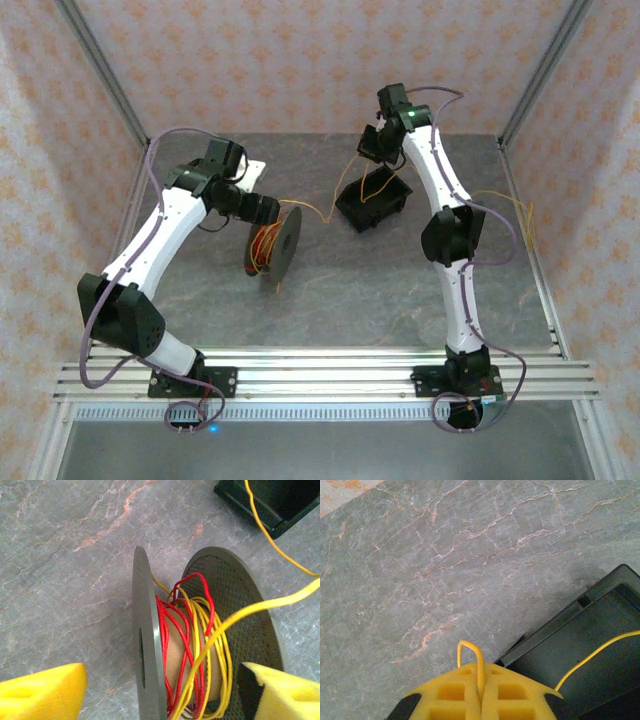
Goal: Wrap the cables
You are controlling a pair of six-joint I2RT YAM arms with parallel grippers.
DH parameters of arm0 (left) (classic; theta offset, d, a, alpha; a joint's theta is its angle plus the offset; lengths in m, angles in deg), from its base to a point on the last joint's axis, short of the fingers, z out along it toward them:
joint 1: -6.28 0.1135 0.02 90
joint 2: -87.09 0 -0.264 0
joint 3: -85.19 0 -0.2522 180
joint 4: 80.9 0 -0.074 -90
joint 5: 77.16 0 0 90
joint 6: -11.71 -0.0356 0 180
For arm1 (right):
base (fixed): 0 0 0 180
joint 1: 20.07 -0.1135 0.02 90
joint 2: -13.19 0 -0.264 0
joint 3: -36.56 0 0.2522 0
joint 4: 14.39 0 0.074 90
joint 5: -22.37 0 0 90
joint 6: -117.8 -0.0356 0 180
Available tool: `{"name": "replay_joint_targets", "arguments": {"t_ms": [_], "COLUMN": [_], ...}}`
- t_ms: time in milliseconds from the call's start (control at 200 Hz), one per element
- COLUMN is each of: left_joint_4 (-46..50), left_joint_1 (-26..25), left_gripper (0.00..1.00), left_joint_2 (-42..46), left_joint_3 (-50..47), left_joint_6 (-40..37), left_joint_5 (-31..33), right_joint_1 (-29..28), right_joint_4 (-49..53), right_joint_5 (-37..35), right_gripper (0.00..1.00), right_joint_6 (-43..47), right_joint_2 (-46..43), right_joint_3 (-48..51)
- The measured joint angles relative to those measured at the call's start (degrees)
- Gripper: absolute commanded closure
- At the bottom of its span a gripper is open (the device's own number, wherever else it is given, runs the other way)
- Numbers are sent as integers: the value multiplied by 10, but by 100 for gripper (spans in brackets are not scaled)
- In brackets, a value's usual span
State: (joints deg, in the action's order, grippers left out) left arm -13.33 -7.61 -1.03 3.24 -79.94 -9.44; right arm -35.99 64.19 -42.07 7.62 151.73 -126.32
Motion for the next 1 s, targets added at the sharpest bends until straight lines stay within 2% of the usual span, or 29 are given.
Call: {"name": "replay_joint_targets", "arguments": {"t_ms": [220, 536, 856, 916, 1001], "left_joint_4": [0, -1, -1, -1, -1], "left_joint_1": [0, 0, 0, 0, 0], "left_gripper": [34, 56, 70, 76, 95], "left_joint_2": [-39, -43, -47, -50, -52], "left_joint_3": [2, 8, 9, 8, 8], "left_joint_6": [0, -2, -4, -4, -1], "left_joint_5": [0, 0, 1, 1, 2], "right_joint_1": [0, 0, 0, 0, 0], "right_joint_4": [-2, -2, -3, -3, -4], "right_joint_5": [1, 3, 7, 9, 10], "right_gripper": [100, 100, 100, 100, 100], "right_joint_6": [0, 0, 0, 0, 0], "right_joint_2": [0, 0, 5, 5, 5], "right_joint_3": [0, 0, 2, 4, 5]}}
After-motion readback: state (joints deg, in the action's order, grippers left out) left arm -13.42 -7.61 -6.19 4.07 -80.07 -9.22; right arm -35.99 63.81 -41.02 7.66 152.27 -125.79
